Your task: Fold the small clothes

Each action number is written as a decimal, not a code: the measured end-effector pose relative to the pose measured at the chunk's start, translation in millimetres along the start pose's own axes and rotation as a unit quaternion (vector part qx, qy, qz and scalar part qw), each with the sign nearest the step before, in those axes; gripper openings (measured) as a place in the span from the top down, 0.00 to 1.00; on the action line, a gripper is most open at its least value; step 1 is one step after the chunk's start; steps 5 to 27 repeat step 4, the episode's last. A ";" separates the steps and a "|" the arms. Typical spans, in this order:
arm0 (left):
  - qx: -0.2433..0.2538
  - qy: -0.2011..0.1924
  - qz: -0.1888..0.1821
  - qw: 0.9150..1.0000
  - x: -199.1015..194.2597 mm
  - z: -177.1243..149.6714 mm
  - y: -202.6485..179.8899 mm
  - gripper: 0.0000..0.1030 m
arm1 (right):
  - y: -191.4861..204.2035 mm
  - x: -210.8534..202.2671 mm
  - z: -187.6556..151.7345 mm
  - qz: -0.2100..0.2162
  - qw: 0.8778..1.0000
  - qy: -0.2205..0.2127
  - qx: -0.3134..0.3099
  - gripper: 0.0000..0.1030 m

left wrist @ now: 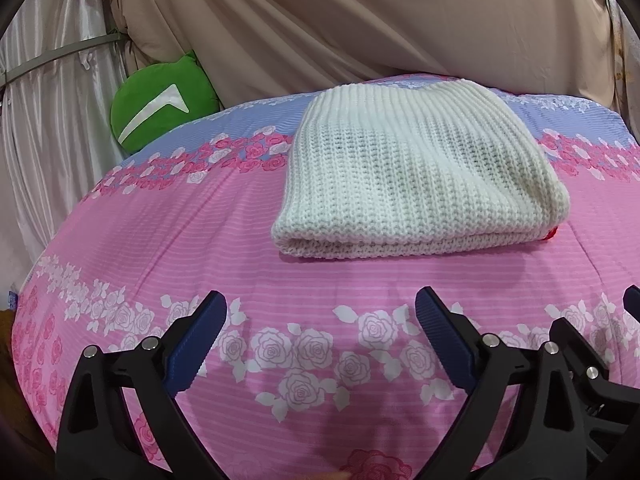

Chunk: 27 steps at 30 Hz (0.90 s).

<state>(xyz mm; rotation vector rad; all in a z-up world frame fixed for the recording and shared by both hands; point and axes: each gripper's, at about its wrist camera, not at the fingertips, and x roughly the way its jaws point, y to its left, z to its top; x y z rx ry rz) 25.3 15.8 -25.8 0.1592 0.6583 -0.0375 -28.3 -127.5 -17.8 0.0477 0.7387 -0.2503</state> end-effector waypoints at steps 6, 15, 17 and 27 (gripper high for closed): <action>0.002 0.000 0.001 1.000 0.0 0.0 -0.7 0.12 | 0.1 0.2 0.3 -0.004 1.000 0.000 -0.001 0.17; 0.002 0.000 0.001 1.000 0.0 0.0 -0.7 0.12 | 0.1 0.2 0.3 -0.004 1.000 0.000 -0.001 0.17; 0.002 0.000 0.001 1.000 0.0 0.0 -0.7 0.12 | 0.1 0.2 0.3 -0.004 1.000 0.000 -0.001 0.17; 0.002 0.000 0.001 1.000 0.0 0.0 -0.7 0.12 | 0.1 0.2 0.3 -0.004 1.000 0.000 -0.001 0.17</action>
